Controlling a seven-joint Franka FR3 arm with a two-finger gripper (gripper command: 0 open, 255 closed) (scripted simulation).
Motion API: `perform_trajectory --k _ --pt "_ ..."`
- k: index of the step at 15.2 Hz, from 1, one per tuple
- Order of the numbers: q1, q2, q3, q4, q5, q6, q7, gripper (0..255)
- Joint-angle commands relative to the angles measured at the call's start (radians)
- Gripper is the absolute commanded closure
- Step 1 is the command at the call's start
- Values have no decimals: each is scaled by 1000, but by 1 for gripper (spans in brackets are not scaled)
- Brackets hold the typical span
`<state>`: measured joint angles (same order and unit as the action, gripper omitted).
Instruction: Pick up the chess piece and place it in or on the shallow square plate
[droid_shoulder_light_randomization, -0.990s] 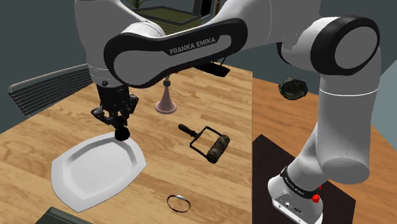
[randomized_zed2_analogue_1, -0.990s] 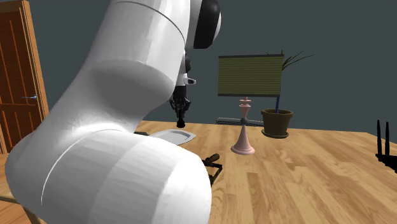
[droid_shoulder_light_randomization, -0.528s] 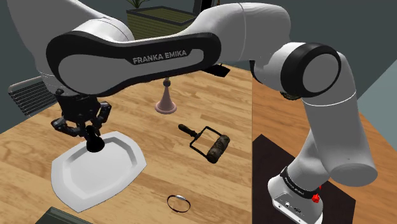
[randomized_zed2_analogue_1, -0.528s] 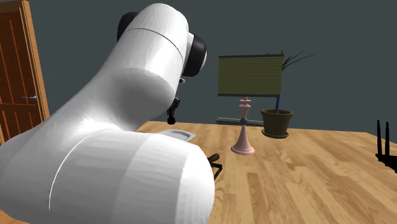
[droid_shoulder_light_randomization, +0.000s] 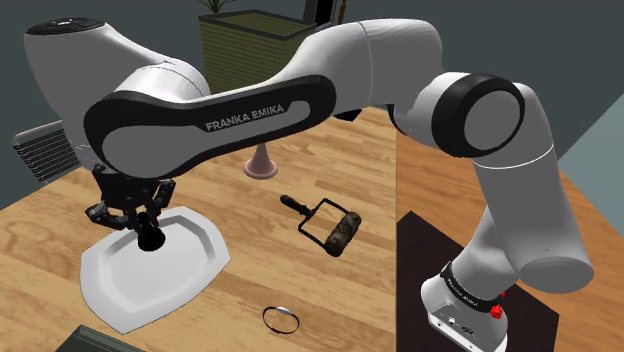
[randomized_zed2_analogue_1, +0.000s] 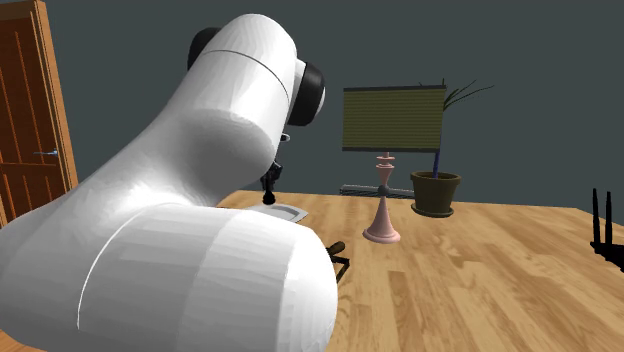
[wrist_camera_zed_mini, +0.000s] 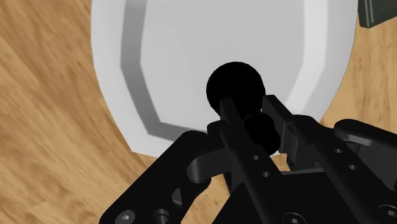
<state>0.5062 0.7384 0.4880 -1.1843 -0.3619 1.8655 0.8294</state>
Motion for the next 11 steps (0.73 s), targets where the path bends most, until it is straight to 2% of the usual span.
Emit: perform_trajectory --k 1,8,11 --pt "-2 4 -2 -23 -3 26 5 255" --pt "-6 30 -11 -72 -17 99 17 255" --pt "-6 30 -11 -72 -17 99 17 255"
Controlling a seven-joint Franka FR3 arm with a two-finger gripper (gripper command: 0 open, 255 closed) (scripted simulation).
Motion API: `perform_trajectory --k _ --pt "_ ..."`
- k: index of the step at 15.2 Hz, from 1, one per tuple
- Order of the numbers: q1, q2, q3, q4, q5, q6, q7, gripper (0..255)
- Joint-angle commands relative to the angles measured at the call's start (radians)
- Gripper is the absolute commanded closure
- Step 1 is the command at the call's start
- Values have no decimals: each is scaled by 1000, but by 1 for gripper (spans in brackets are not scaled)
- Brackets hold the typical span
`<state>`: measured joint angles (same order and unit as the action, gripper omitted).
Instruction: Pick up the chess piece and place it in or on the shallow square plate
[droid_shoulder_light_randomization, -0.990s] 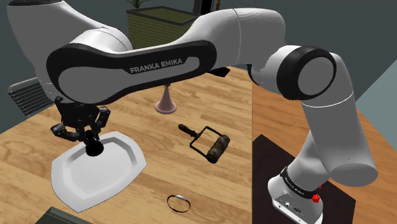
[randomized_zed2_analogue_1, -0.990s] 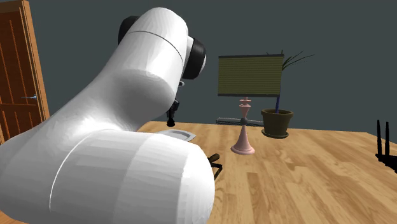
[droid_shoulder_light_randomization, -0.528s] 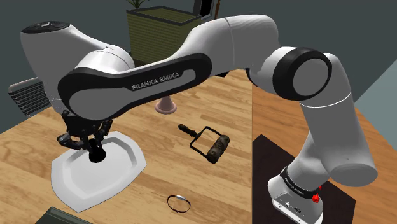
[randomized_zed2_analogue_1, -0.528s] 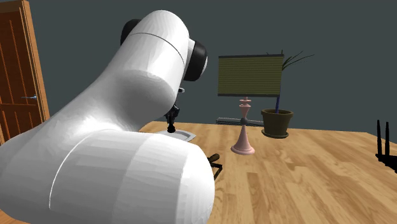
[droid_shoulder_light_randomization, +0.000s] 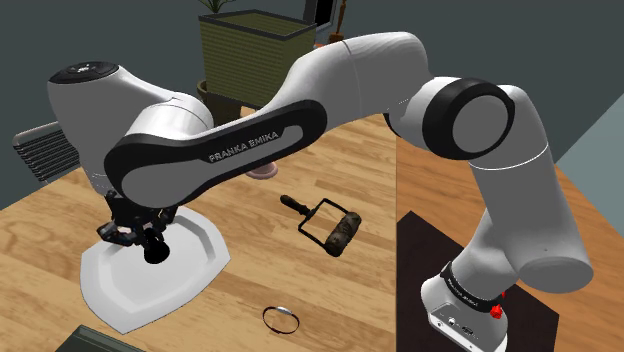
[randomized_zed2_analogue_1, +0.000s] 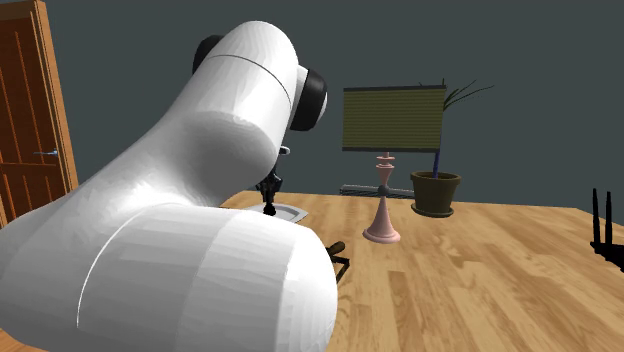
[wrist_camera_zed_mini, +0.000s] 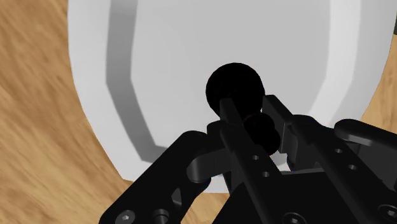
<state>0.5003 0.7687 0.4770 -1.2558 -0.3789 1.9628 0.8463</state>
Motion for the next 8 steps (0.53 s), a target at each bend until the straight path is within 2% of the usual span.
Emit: perform_trajectory --k 1,5,6,8 --pt "0 0 0 -1 0 1 0 255" --pt "0 0 0 -1 0 1 0 255" --pt "0 0 0 -1 0 1 0 0" --pt "0 0 0 -1 0 1 0 0"
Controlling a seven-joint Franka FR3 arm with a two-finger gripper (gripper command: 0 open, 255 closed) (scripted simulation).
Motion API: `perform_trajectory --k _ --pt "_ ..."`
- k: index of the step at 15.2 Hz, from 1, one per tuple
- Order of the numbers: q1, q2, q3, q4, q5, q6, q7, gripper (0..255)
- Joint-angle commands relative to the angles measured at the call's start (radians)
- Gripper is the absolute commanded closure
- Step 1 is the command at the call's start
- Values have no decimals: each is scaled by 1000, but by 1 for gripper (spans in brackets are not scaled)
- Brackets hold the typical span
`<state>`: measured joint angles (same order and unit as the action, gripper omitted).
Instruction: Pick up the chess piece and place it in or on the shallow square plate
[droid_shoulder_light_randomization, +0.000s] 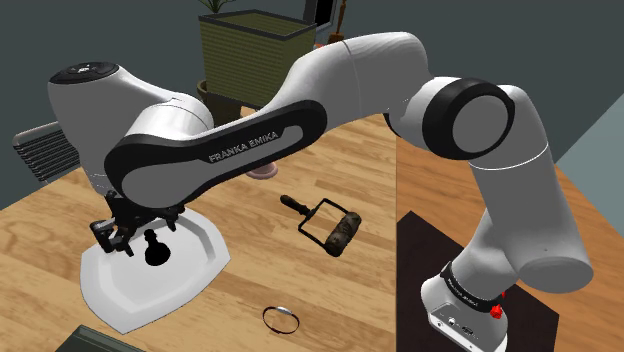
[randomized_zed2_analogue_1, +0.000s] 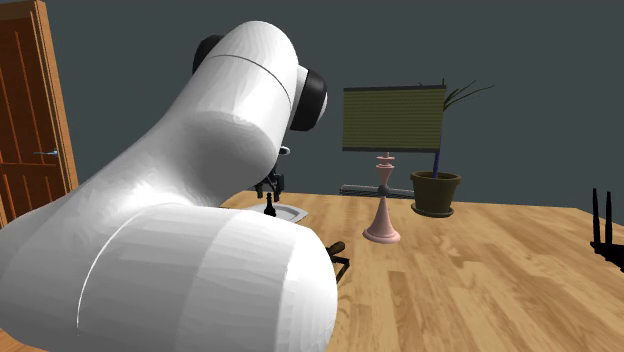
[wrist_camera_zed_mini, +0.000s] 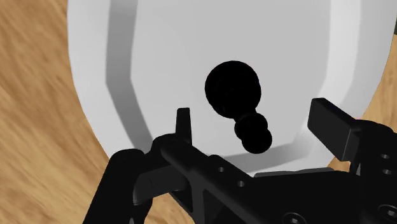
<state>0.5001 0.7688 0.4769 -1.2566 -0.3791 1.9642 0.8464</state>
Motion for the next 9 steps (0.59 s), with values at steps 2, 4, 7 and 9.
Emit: perform_trajectory --k 2,4,7,9 --pt "0 0 0 0 0 0 0 0" --pt "0 -12 4 14 6 -25 -4 0" --pt "5 -39 13 65 19 -99 -14 0" --pt "5 -39 13 64 19 -99 -14 0"
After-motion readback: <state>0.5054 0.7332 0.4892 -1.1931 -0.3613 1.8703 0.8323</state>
